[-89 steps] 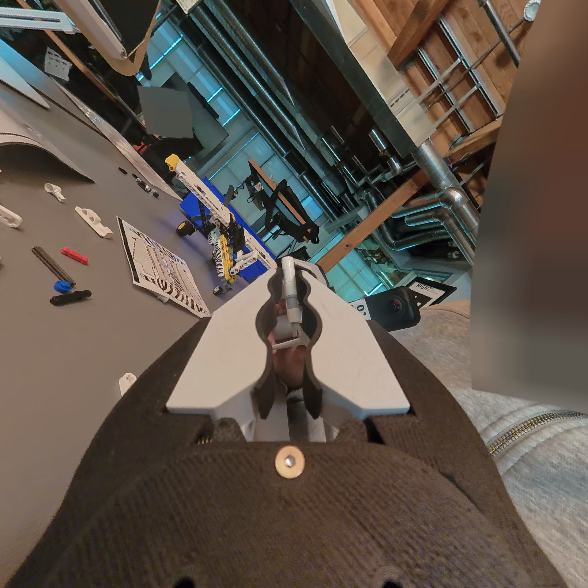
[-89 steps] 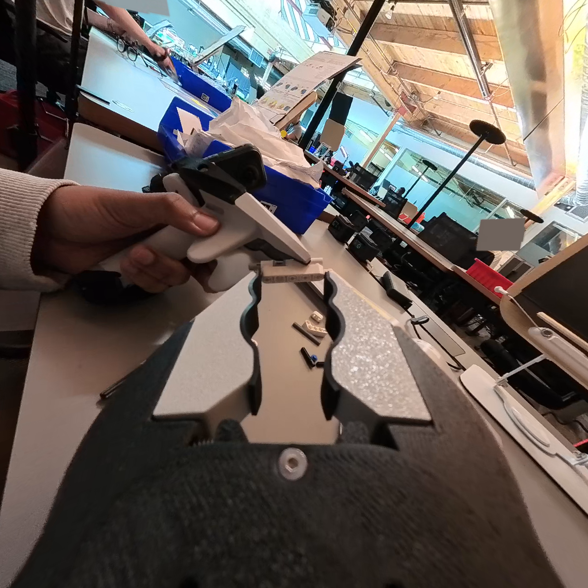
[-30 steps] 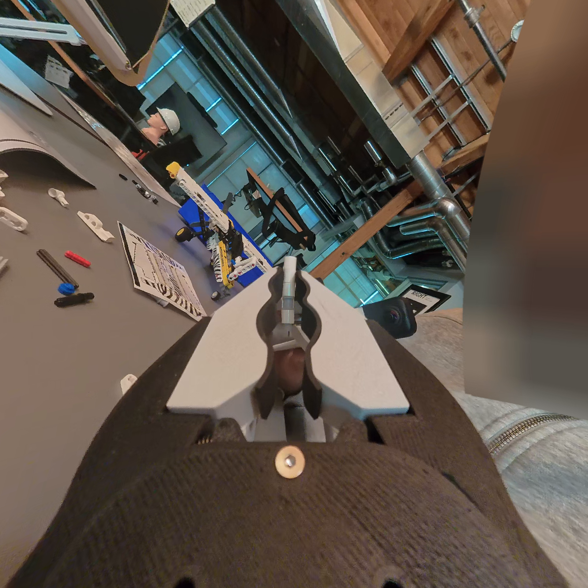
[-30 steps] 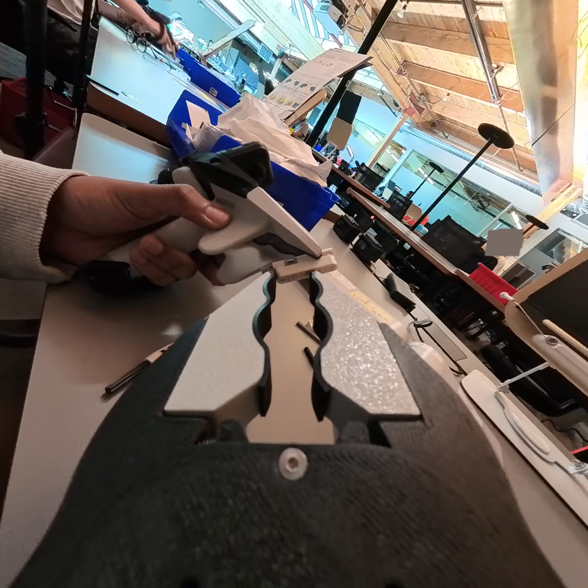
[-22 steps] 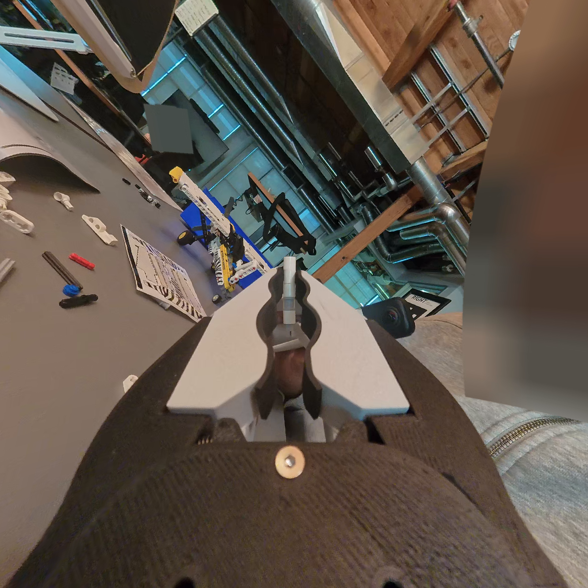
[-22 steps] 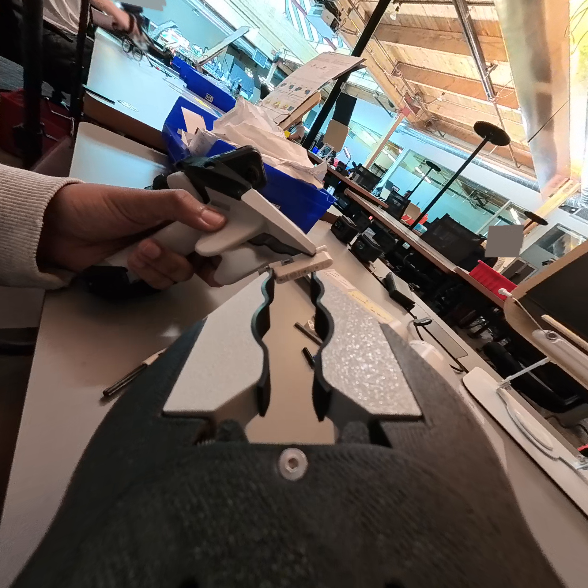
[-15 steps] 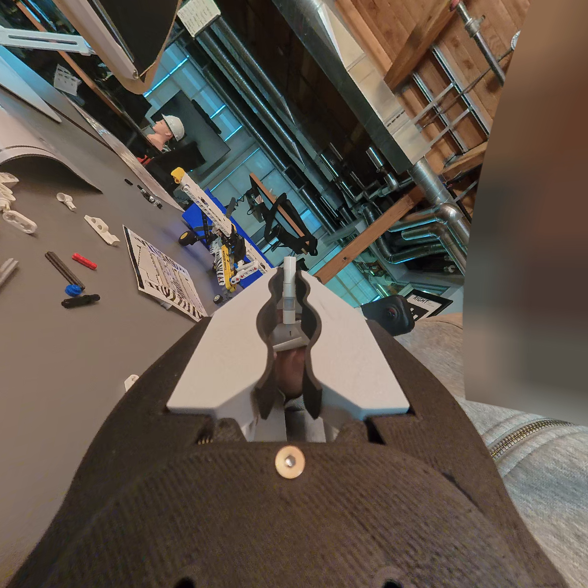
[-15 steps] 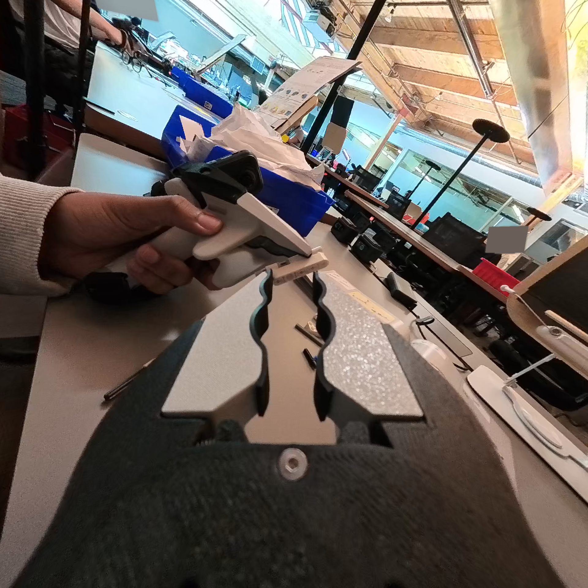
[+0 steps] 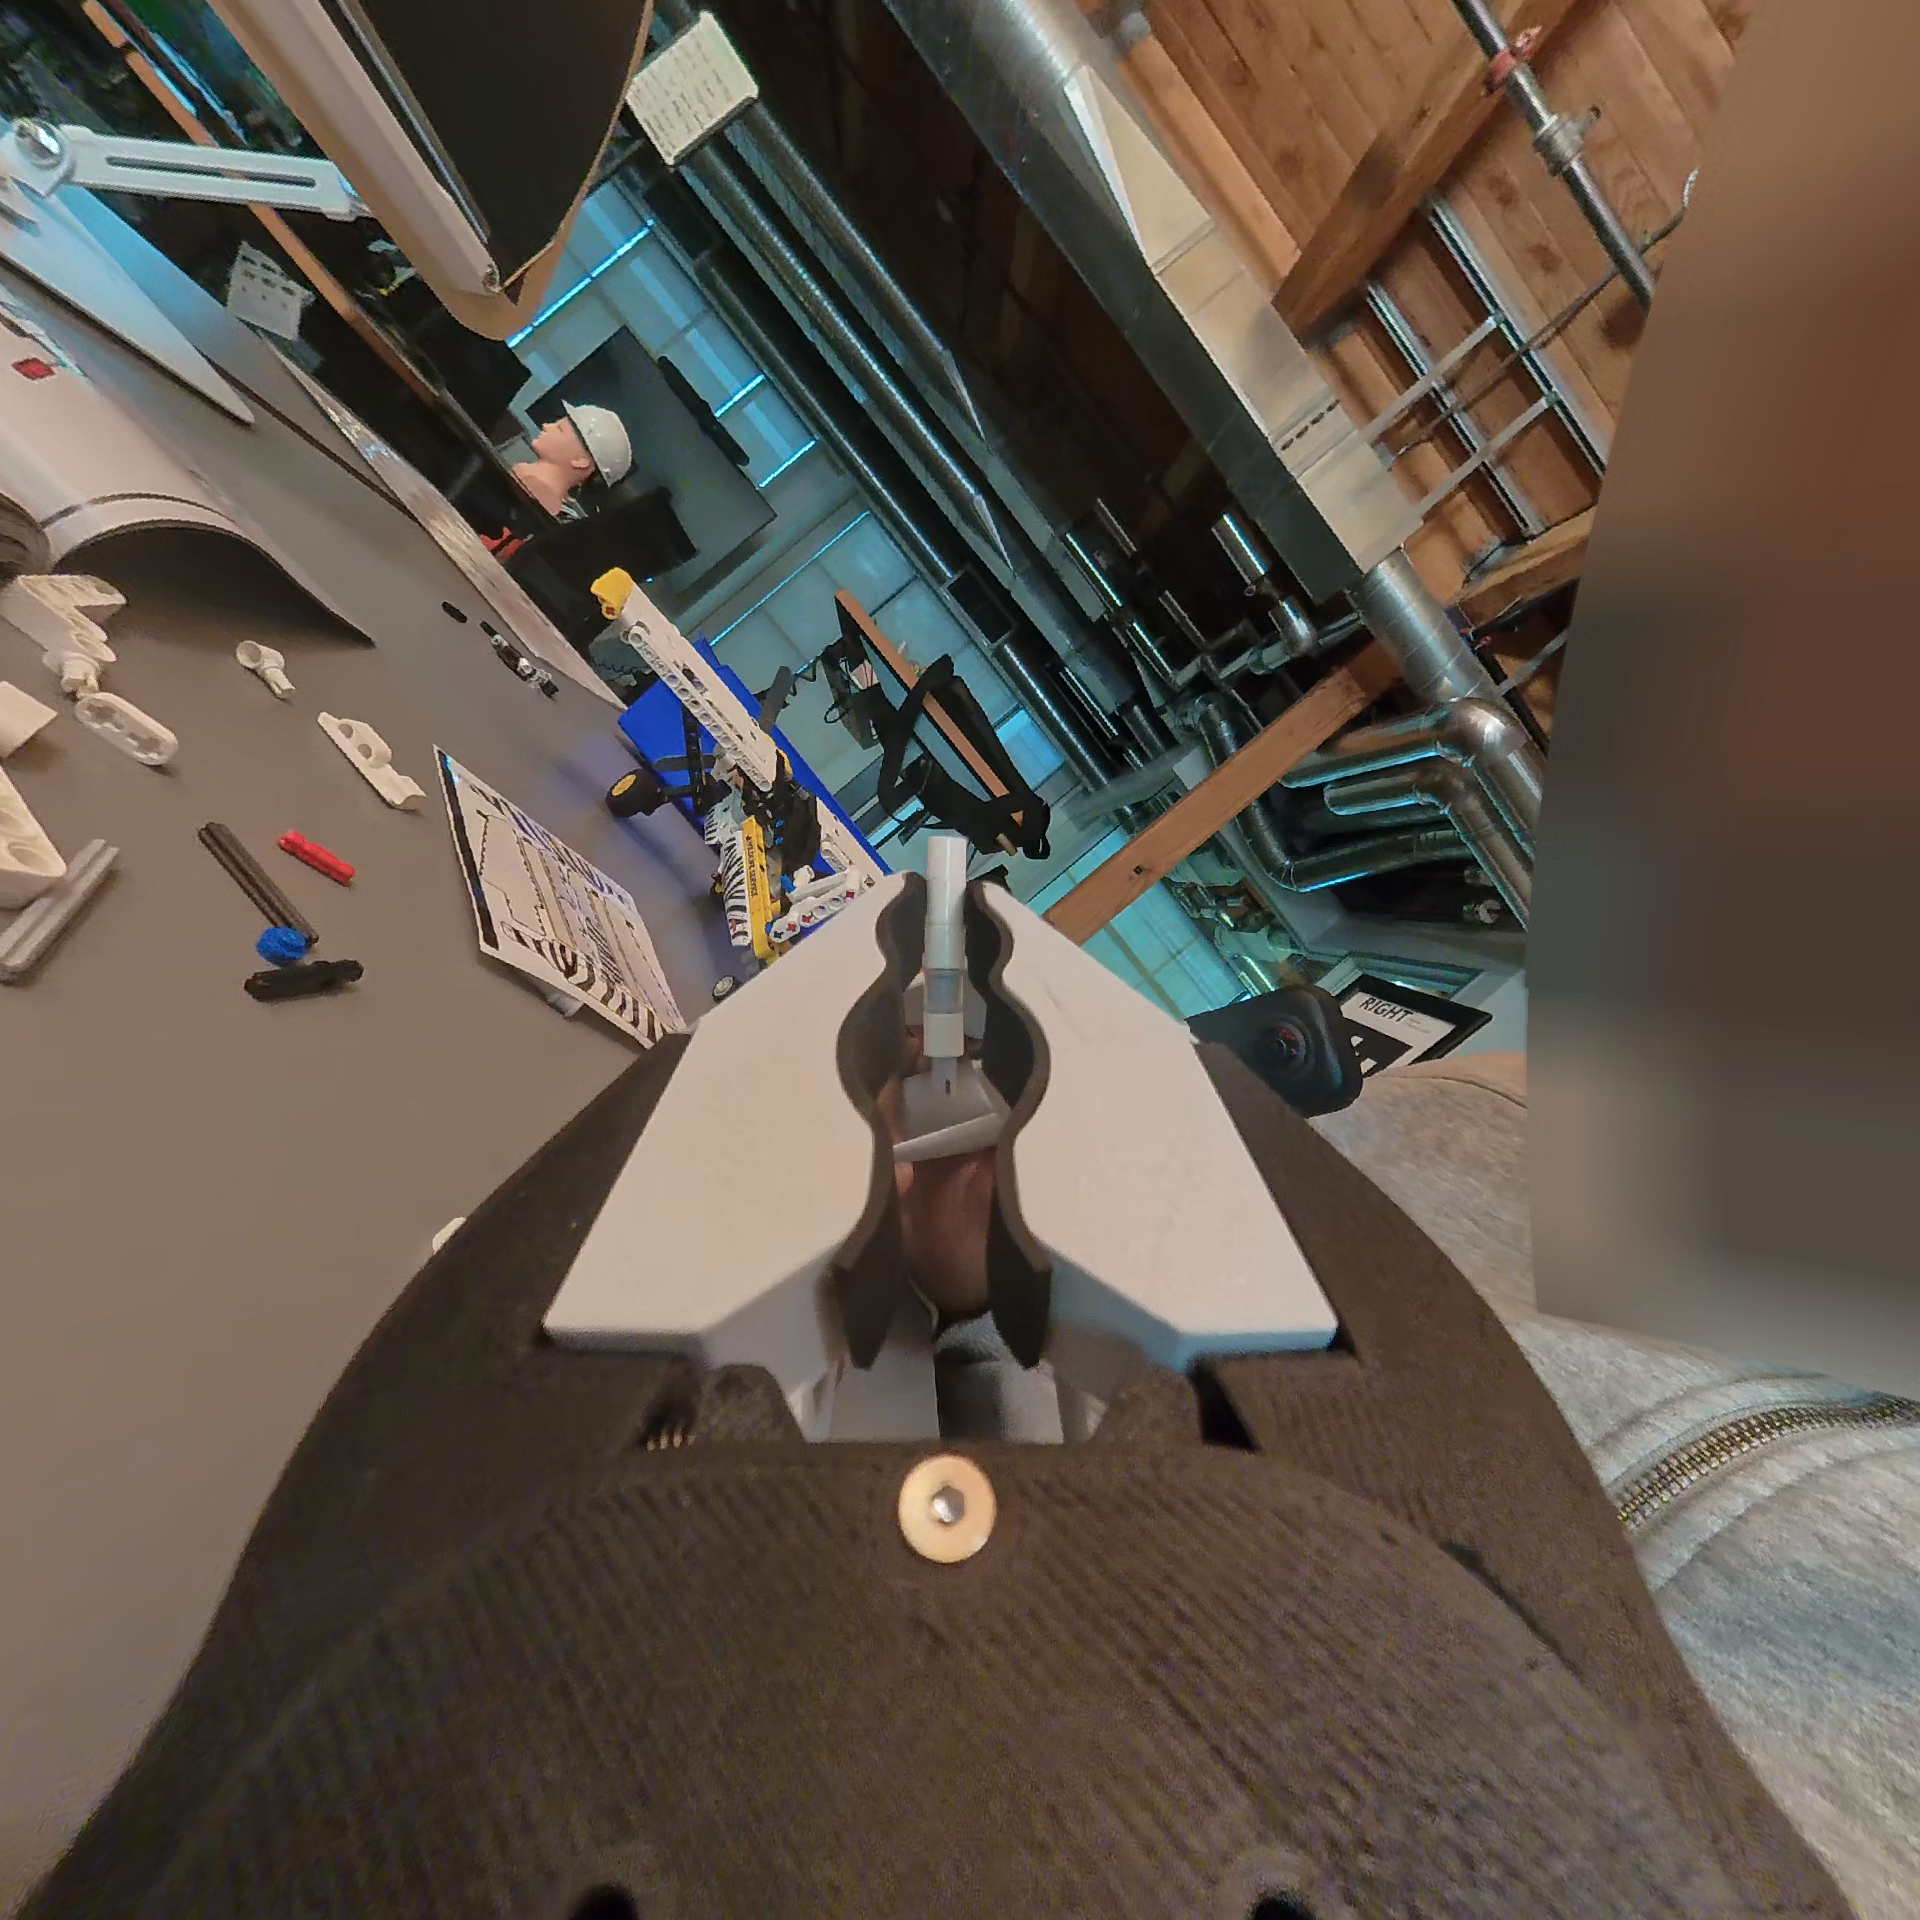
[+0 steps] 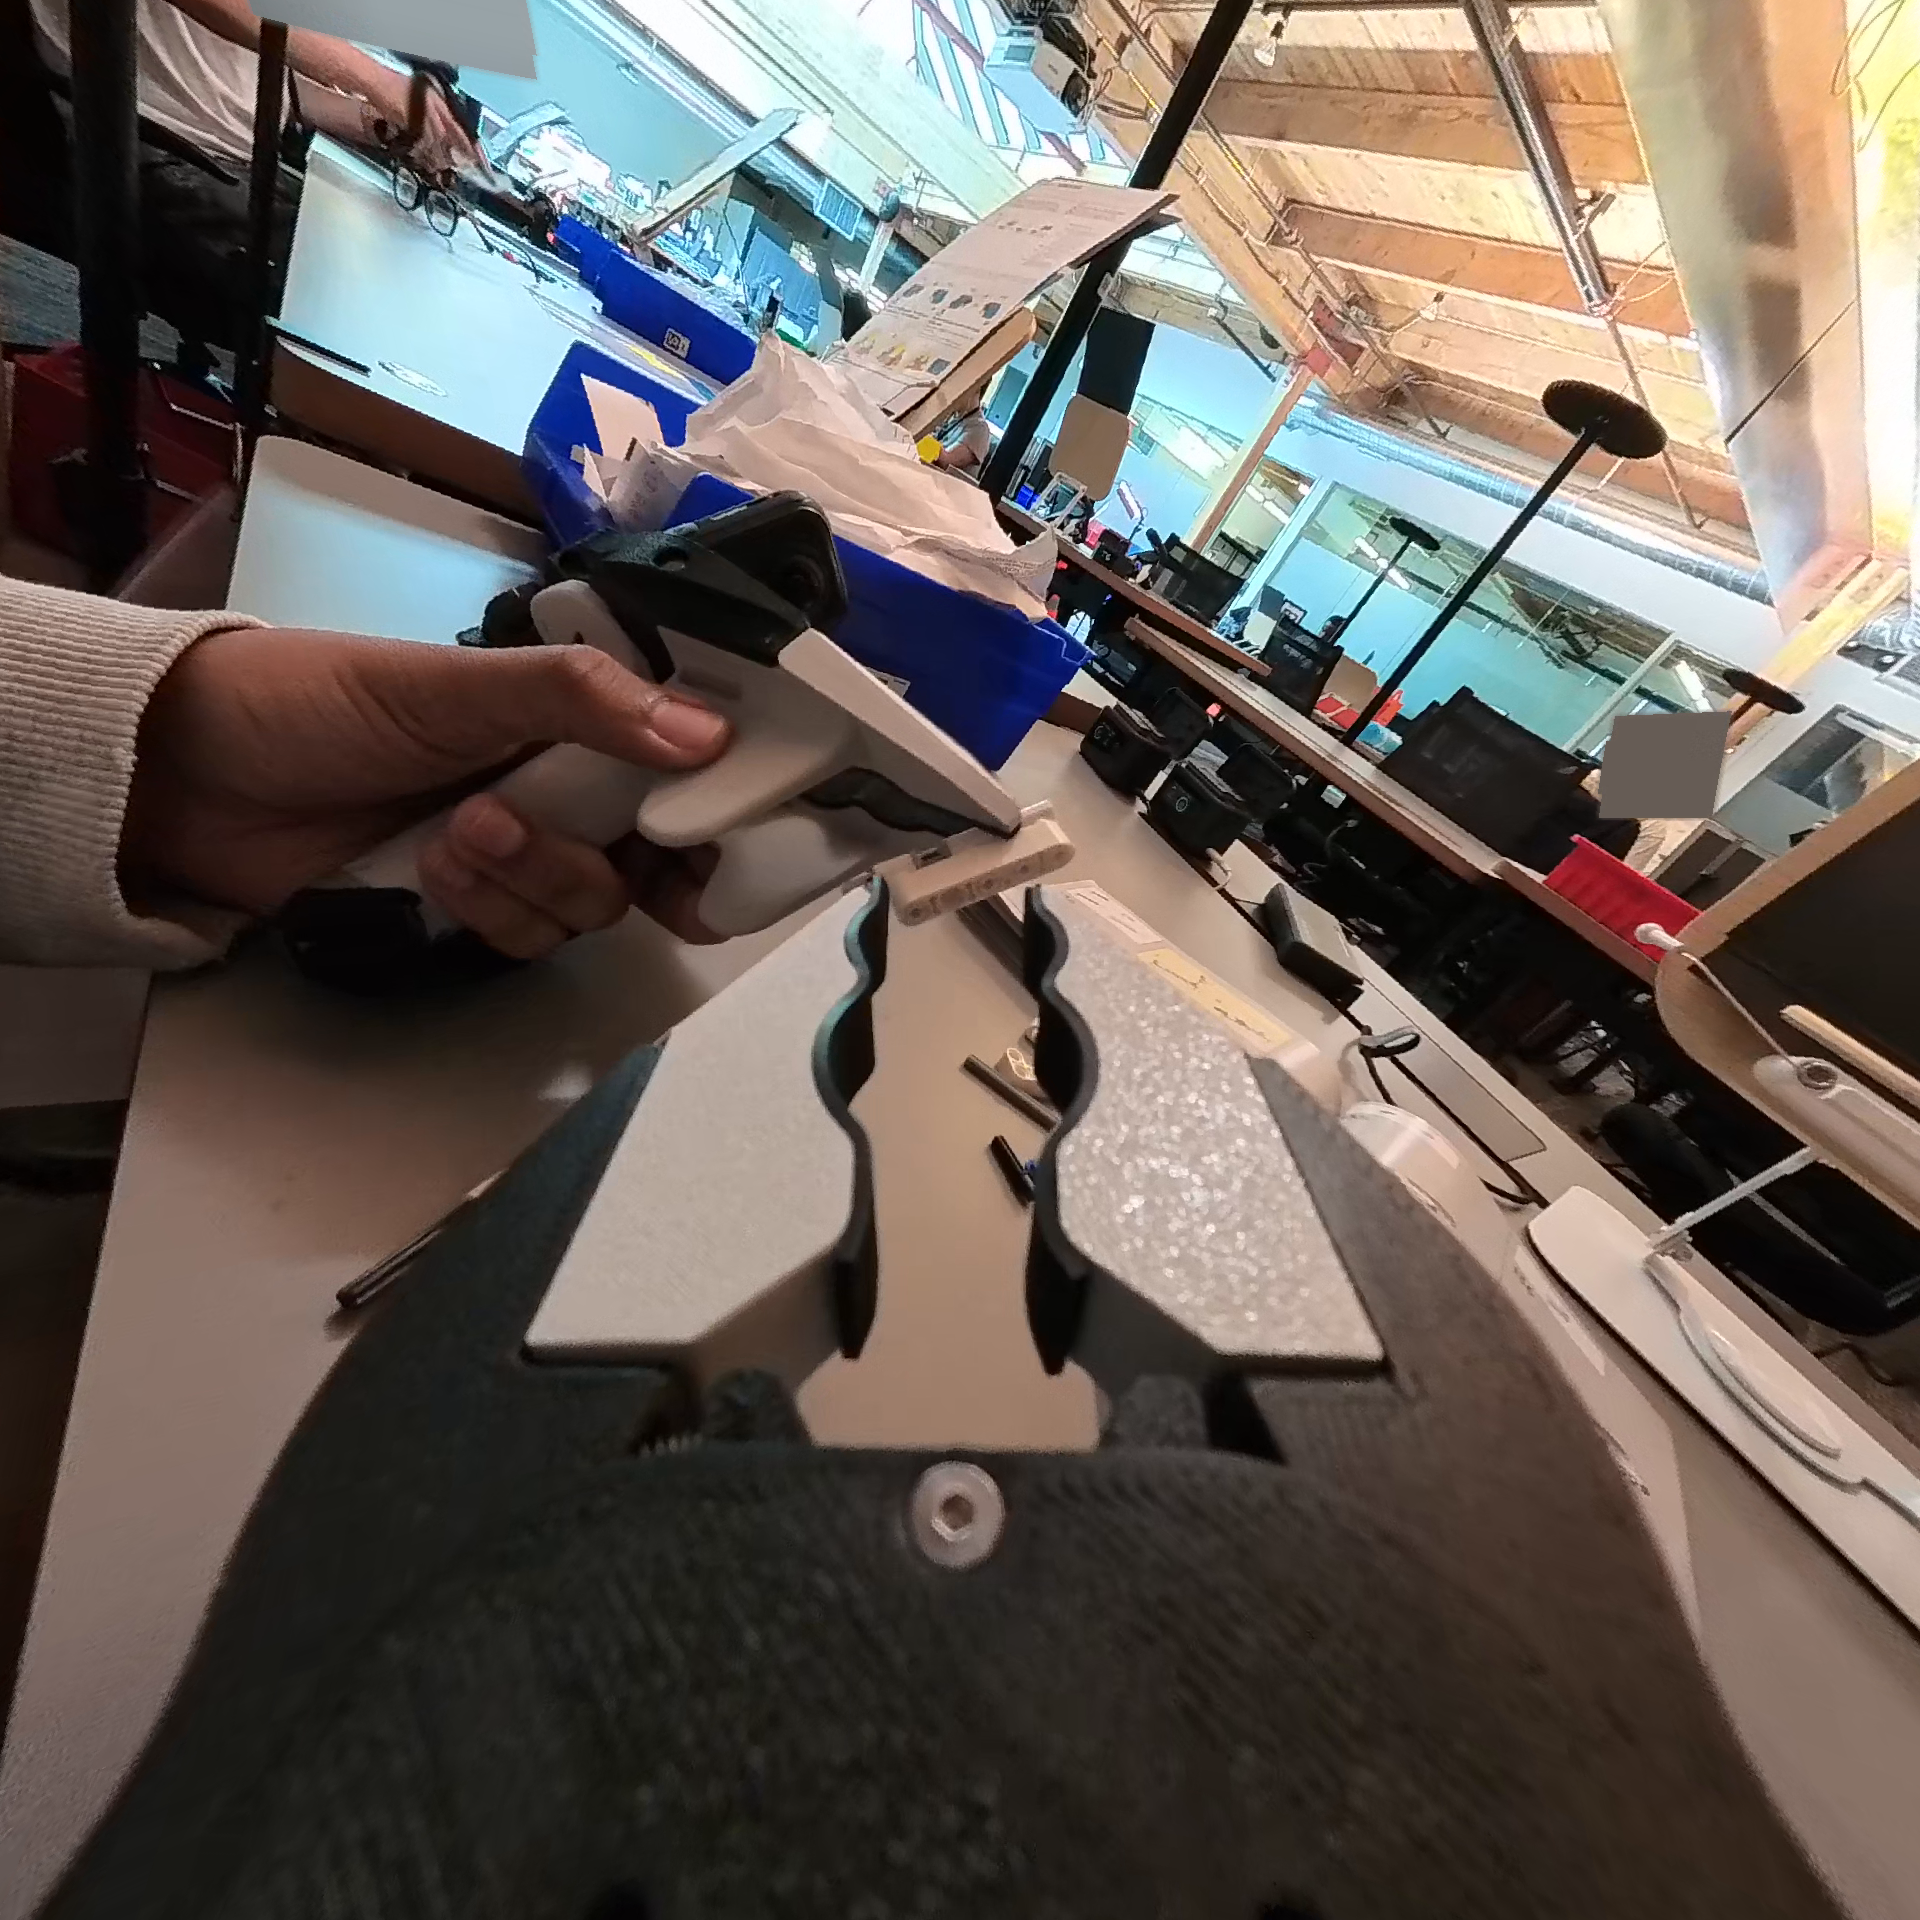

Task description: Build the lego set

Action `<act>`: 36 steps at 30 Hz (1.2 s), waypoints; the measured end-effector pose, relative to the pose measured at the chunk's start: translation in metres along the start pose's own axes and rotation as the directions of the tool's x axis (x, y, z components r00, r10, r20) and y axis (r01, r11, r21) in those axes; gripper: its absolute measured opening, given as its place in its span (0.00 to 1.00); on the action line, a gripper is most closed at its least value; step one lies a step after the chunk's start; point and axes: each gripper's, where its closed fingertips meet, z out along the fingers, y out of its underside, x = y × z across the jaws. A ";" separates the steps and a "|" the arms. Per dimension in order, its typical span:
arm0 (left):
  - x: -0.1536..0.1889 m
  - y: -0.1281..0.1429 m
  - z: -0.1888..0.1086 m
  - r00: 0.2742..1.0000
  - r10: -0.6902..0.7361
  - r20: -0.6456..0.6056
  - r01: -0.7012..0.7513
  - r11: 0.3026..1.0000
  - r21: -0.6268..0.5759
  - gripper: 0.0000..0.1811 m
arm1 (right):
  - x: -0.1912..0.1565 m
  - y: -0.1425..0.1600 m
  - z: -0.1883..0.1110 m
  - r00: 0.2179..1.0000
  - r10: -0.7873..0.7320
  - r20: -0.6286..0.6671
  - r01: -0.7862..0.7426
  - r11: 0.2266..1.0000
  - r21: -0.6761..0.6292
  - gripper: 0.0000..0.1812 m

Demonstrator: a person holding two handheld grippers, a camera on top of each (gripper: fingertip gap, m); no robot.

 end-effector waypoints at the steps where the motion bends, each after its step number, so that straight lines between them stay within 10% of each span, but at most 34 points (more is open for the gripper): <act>1: 0.000 0.000 0.000 1.000 0.001 0.002 -0.001 1.000 -0.003 0.03 | 0.000 0.000 0.000 1.000 0.002 -0.002 -0.002 1.000 -0.001 0.14; 36: -0.004 0.013 0.005 0.998 0.036 0.044 -0.032 0.996 -0.079 0.03 | 0.007 0.015 0.002 0.991 -0.122 -0.046 0.119 0.991 -0.062 0.24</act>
